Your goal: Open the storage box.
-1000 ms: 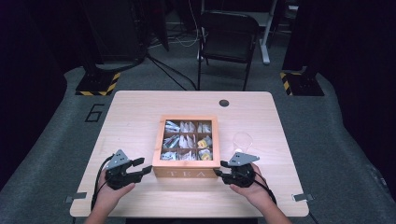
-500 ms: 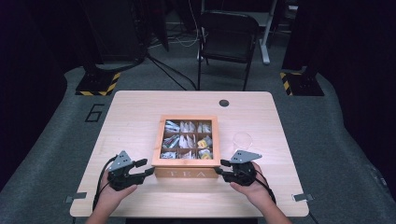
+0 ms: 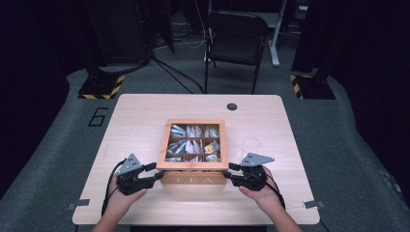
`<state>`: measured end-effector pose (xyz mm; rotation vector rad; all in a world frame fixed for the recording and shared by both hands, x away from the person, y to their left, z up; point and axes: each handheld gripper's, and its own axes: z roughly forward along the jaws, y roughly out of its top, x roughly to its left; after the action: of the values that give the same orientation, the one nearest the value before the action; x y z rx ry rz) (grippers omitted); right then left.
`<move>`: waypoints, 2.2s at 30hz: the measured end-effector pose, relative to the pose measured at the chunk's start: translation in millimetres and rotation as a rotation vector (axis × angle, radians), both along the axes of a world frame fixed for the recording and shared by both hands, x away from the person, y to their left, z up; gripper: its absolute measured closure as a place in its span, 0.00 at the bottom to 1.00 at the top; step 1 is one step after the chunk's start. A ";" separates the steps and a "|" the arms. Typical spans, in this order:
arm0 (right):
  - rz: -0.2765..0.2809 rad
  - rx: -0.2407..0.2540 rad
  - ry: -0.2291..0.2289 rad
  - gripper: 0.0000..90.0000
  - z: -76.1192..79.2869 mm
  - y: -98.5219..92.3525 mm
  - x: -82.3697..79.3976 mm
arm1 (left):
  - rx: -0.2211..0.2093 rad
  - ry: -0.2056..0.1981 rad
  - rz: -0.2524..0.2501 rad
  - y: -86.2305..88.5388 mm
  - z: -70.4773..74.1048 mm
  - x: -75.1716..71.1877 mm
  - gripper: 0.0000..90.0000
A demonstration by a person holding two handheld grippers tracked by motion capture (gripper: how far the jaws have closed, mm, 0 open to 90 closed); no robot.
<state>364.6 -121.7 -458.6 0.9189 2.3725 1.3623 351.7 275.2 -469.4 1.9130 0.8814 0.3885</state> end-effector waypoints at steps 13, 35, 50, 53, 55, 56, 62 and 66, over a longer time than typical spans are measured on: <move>0.001 0.024 -0.003 0.66 4.3 -1.0 1.3 | 0.036 -0.043 0.016 -9.8 9.2 1.7 0.54; -0.020 0.028 -0.045 0.59 24.1 -5.1 7.1 | -0.011 -0.011 0.020 -8.0 29.7 12.1 0.54; -0.023 0.011 -0.088 0.54 38.3 -1.9 15.0 | 0.021 -0.067 0.030 -7.5 45.4 15.8 0.54; -0.018 0.015 -0.094 0.54 41.6 -2.2 16.9 | 0.016 -0.063 0.024 -6.7 48.6 17.4 0.54; -0.015 0.015 -0.094 0.54 43.7 -1.9 17.9 | 0.007 -0.050 0.013 -5.1 51.0 19.4 0.54; -0.018 0.016 -0.089 0.54 44.8 -1.7 18.1 | 0.002 -0.048 0.011 -4.6 52.2 20.5 0.54; -0.021 0.019 -0.104 0.54 55.7 -1.6 23.3 | 0.011 -0.080 0.012 -4.7 63.9 25.1 0.54; -0.014 0.008 -0.119 0.54 64.9 -0.9 27.1 | 0.022 -0.100 0.010 -4.9 71.6 28.9 0.54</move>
<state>391.7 -122.6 -393.7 0.8304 2.2700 1.3815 380.6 270.3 -397.7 1.8934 0.8244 0.4972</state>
